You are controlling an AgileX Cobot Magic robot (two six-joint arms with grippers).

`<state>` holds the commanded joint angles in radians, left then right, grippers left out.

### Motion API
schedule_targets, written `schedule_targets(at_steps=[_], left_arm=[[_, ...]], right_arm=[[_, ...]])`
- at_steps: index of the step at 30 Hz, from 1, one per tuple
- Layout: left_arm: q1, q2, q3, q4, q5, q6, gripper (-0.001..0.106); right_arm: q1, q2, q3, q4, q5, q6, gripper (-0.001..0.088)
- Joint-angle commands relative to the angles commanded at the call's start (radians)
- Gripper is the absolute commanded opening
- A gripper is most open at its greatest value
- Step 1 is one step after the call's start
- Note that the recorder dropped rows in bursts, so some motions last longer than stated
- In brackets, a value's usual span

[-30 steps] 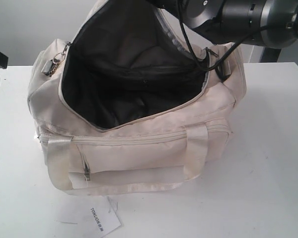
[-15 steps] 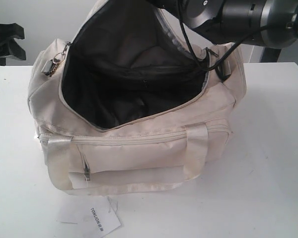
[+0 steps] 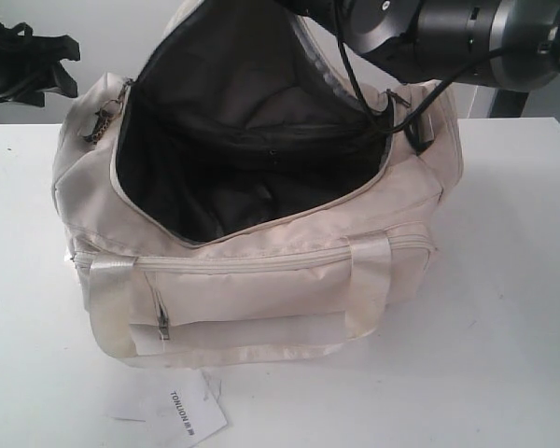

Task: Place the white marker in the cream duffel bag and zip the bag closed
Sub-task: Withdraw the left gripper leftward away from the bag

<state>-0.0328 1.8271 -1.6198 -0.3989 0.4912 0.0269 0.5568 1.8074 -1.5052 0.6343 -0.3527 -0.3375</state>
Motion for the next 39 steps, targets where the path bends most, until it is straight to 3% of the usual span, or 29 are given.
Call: schedule_targets(at_steps=[5,14,22,27,32,39], left_arm=[[-0.002,0.05,-0.046,-0.043,0.016,0.016,0.058],[-0.002,0.058,-0.047,-0.135,0.058,0.087,0.058],[-0.002,0.068,-0.047,-0.135,0.085,0.087,0.057],[-0.002,0.068,-0.047,-0.135,0.085,0.087,0.039],[-0.002,0.068,-0.047,-0.135,0.085,0.131,0.0],[-0.002,0.068,-0.047,-0.135,0.085,0.136,0.0]], right_arm=[[0.0,0.0,0.0,0.0,0.0,0.0,0.0],[0.0,0.0,0.0,0.0,0.0,0.016,0.0],[0.0,0.0,0.0,0.0,0.0,0.021,0.0],[0.0,0.0,0.0,0.0,0.0,0.021,0.0],[0.0,0.0,0.0,0.0,0.0,0.028,0.0],[0.0,0.0,0.0,-0.005,0.041,0.025,0.0]])
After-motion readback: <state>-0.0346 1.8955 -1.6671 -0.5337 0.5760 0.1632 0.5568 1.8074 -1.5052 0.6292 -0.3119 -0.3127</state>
